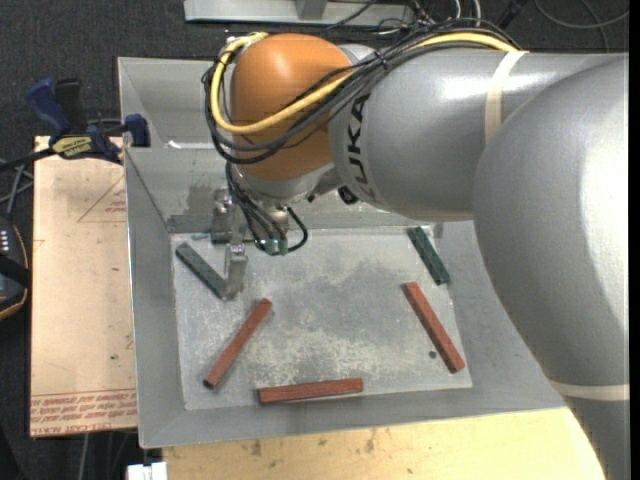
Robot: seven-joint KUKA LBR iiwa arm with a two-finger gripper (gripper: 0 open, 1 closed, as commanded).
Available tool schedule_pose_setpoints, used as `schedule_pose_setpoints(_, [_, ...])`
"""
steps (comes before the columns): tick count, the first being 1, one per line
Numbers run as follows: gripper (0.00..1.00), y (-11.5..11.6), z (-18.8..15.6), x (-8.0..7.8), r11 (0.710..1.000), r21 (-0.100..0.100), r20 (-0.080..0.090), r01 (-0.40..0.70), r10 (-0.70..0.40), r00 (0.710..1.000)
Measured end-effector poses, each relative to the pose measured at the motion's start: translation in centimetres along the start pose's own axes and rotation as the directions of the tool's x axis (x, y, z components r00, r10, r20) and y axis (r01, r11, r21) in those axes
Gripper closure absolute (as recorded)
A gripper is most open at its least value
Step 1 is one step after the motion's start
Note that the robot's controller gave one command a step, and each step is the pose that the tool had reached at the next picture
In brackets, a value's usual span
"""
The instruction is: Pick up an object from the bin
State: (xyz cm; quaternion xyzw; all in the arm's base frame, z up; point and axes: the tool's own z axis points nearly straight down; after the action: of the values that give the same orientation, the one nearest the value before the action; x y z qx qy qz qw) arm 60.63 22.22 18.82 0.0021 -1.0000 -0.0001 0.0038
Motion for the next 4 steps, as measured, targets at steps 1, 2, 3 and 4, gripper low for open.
schedule_pose_setpoints(1, [0.00,-0.1,-0.5,-0.2,1.000,-0.002,0.008,-0.003,0.003,1.000])
schedule_pose_setpoints(2, [0.00,-1.7,5.2,1.1,1.000,-0.002,0.013,0.023,-0.023,1.000])
schedule_pose_setpoints(3, [0.00,-3.3,9.9,1.6,0.999,-0.001,0.007,-0.035,0.035,0.999])
schedule_pose_setpoints(4, [0.00,-4.2,11.3,3.6,1.000,-0.002,0.010,0.005,-0.005,1.000])
